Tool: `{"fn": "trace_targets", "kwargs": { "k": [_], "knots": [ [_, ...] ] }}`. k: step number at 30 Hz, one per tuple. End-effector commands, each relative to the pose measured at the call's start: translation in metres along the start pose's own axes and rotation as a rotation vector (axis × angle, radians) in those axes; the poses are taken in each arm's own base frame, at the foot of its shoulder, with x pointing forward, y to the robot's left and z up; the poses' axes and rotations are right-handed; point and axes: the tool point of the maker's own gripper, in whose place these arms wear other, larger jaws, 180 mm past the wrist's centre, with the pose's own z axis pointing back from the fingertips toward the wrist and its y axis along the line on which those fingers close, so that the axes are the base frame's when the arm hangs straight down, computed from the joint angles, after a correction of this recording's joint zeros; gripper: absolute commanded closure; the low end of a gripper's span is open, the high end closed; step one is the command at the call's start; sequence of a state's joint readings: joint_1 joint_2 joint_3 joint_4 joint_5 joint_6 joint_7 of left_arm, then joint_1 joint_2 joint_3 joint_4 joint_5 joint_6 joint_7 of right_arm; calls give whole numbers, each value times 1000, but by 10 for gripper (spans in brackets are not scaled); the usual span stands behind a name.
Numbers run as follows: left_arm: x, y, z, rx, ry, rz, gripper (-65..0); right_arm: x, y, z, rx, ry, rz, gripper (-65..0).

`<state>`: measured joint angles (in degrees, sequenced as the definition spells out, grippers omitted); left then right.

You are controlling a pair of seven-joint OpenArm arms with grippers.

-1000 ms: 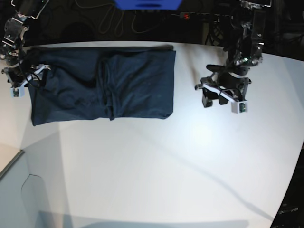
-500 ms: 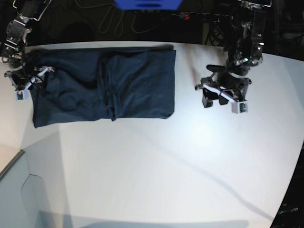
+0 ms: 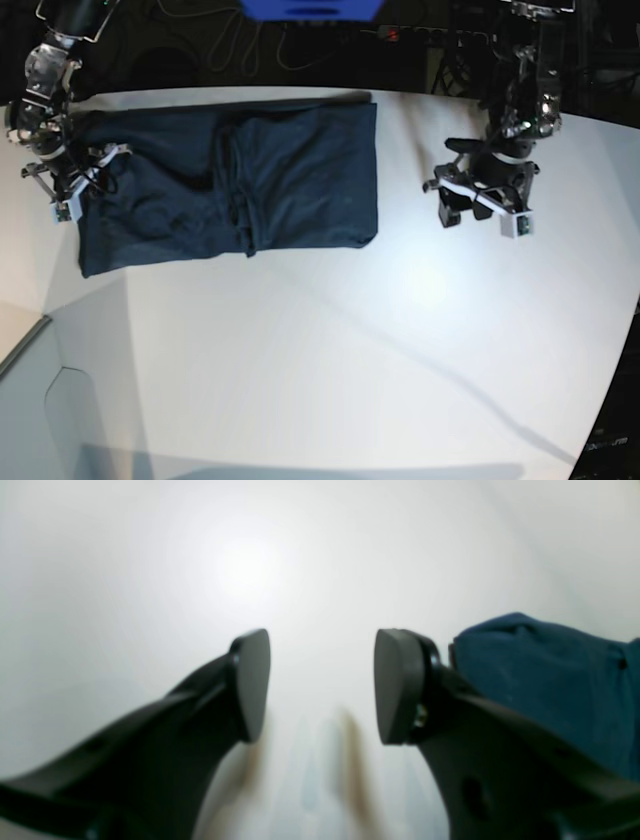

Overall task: Layout the t-shirt on the table in an organized manner, then fold the t-shirt properly
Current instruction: 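Pinch the strip's end with the right gripper and adjust it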

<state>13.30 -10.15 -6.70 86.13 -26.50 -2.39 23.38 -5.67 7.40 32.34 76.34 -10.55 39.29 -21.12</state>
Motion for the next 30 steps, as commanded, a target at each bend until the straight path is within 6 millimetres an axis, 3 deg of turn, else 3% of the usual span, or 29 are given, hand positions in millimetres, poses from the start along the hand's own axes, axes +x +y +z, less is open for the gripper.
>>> {"fn": "trace_targets", "kwargs": {
  "k": [1, 4, 7, 15, 18, 22, 30],
  "knots": [
    [13, -2, 1, -10, -41, -4, -326, 26, -7, 6, -11, -80, 21, 0],
    [13, -2, 1, -10, -40, -4, -326, 29, -9, 6, -16, -81, 26, 0],
    [12, -1, 1, -9, -38, -4, -326, 18, -10, 5, -17, -13, 32, -10],
    [12, -2, 1, -10, -40, -5, -326, 26, -29, 12, -65, 46, 63, -344],
    [12, -2, 1, -10, -40, -5, -326, 30, -33, 12, -70, 34, 67, -412],
    [15, -3, 2, -13, -45, -6, -326, 36, -37, -3, -54, 38, 35, -427],
    [11, -2, 4, -11, -38, -5, -326, 15, -46, -21, -19, 111, -21, -427]
  ]
}}
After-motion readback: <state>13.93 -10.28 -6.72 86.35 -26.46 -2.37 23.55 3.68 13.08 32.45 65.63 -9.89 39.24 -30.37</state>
